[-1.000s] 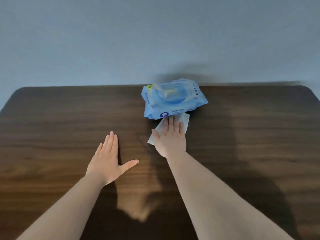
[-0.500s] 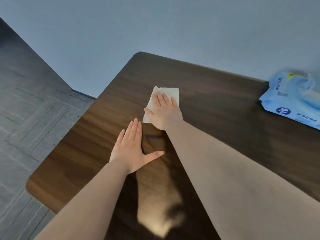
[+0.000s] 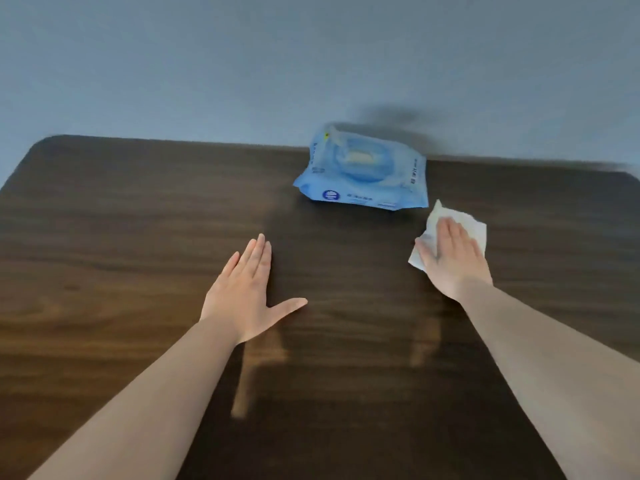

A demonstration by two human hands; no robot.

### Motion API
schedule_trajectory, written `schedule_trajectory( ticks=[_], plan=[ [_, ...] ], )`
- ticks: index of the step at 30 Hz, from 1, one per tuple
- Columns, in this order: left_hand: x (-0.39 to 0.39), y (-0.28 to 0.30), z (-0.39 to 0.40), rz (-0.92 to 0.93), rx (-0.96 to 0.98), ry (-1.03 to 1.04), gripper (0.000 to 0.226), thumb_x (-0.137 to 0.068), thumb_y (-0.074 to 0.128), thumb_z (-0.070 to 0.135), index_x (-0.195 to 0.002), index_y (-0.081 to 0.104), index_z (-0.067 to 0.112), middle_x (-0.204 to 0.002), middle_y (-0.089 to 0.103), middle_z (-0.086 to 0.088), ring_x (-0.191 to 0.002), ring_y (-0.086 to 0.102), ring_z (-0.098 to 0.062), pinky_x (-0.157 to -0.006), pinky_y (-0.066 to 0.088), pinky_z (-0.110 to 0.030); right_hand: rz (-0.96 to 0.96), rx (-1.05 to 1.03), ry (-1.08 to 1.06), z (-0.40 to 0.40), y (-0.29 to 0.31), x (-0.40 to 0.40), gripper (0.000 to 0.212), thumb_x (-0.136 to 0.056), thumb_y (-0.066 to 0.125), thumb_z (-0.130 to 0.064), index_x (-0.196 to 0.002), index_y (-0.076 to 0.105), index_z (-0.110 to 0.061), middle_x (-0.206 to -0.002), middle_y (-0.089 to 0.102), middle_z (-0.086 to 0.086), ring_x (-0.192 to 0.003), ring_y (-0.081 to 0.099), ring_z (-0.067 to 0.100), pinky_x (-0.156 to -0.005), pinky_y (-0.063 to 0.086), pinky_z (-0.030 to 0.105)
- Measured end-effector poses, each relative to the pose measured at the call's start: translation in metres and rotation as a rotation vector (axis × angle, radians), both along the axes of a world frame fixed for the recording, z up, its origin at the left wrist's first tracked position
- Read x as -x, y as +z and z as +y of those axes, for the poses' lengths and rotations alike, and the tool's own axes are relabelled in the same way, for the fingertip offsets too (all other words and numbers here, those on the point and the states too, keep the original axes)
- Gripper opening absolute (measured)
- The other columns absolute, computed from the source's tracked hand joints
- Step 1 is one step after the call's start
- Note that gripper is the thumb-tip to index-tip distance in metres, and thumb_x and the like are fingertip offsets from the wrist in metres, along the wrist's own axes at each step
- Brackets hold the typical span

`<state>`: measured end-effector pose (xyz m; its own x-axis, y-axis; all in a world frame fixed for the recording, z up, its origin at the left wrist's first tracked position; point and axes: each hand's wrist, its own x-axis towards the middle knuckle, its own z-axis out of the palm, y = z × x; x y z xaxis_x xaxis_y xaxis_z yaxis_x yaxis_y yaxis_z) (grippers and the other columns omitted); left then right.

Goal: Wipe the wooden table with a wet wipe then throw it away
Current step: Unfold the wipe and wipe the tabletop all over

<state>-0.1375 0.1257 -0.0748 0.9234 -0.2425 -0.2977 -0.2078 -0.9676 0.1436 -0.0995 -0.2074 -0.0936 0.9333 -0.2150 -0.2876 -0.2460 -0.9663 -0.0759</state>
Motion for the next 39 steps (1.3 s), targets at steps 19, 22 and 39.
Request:
schedule_trajectory(
  ticks=[19,22,39],
  plan=[
    [-0.027,-0.007,-0.174,0.008,0.004,-0.252,0.105,-0.074,0.018,0.082,-0.149,-0.008,0.013,-0.159,-0.012,-0.002,-0.145,-0.009,-0.015,-0.117,0.000,-0.035,0.040,0.024,-0.424,-0.183,0.006,0.106,0.072,-0.095,0.008,-0.056,-0.151,-0.004,-0.013,-0.161,-0.004,0.005,-0.148,-0.003,0.020,-0.120,-0.001,0.040],
    [-0.016,-0.002,-0.134,0.025,0.016,-0.166,0.105,-0.074,0.018,0.081,-0.149,-0.007,0.013,-0.159,-0.011,-0.003,-0.146,-0.008,-0.016,-0.117,0.001,-0.035,0.054,-0.014,-0.309,-0.120,0.011,0.108,0.071,-0.094,0.006,-0.057,-0.150,-0.009,-0.017,-0.161,-0.009,0.003,-0.147,-0.007,0.019,-0.119,-0.004,0.039],
    [0.146,0.003,0.223,0.069,-0.127,0.652,0.128,-0.059,0.020,0.092,-0.147,-0.009,0.005,-0.158,-0.013,-0.011,-0.146,-0.010,-0.021,-0.118,0.004,-0.037,-0.017,-0.227,0.729,0.390,-0.001,0.061,0.069,-0.097,0.015,-0.053,-0.151,-0.005,-0.014,-0.161,-0.005,0.001,-0.147,-0.010,0.018,-0.116,-0.012,0.037]
  ],
)
